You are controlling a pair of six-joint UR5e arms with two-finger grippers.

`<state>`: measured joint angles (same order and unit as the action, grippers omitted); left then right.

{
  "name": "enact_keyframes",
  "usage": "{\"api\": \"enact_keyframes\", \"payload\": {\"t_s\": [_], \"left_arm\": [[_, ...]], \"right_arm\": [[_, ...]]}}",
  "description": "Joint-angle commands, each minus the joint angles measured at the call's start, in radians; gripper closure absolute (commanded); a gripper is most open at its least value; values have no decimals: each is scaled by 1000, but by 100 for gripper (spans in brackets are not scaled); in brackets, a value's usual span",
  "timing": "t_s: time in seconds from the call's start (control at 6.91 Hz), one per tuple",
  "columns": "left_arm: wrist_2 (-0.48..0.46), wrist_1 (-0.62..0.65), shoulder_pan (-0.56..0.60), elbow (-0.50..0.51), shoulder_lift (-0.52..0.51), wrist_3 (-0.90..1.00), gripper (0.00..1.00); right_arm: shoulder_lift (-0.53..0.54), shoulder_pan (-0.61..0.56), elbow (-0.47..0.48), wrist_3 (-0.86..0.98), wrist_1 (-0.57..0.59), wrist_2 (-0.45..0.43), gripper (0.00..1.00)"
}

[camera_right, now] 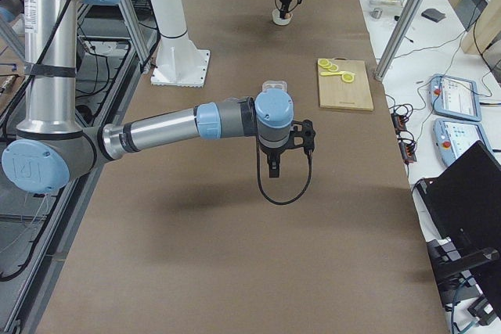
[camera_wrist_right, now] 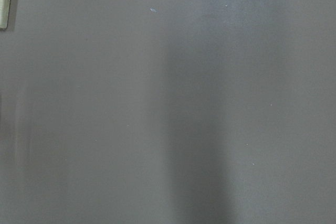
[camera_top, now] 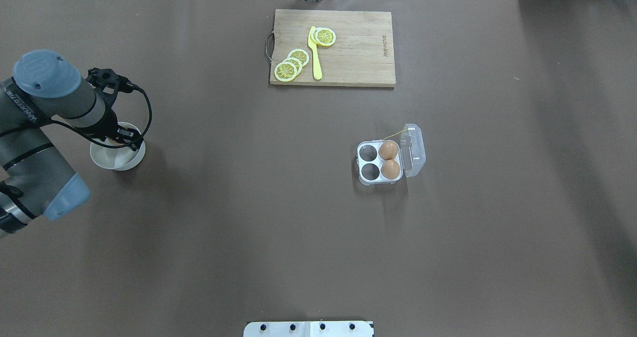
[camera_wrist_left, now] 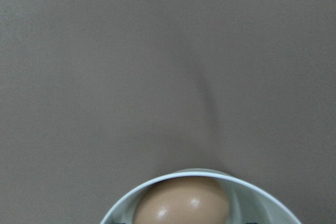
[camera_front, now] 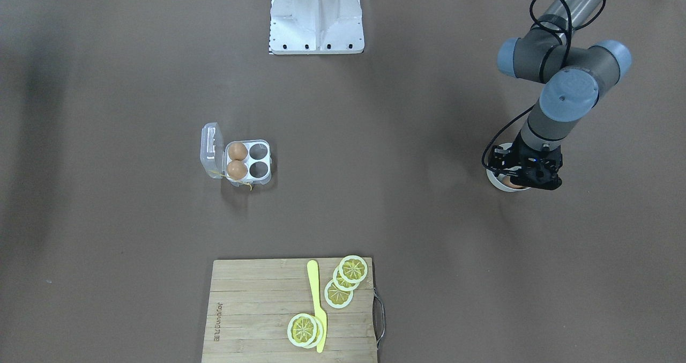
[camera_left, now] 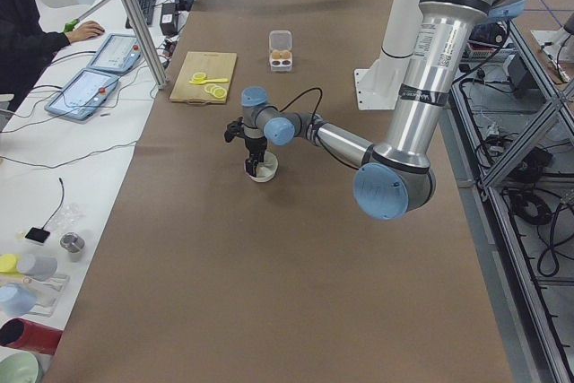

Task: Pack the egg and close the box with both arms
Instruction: 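Lower the left gripper into the bowl and close on the brown egg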

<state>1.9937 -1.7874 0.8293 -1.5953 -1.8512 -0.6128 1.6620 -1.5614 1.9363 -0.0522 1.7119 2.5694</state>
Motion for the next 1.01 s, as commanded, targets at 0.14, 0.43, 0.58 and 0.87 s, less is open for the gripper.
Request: {"api": "enact_keyframes", "payload": {"t_s": [0.14,0.43,0.58,0.87], "left_arm": [[-1,-36,4,26,-16,-4,19],[-1,-36,11,26,-16,-1,19],[-1,-36,13,26,-16,-1,20],[-1,-36,13,26,-16,-1,23]], "right_arm": [[1,0,4,2,3,2,0],[1,0,4,2,3,2,0],[4,-2,1,6,3,2,0],[5,-2,3,6,3,2,0]]}}
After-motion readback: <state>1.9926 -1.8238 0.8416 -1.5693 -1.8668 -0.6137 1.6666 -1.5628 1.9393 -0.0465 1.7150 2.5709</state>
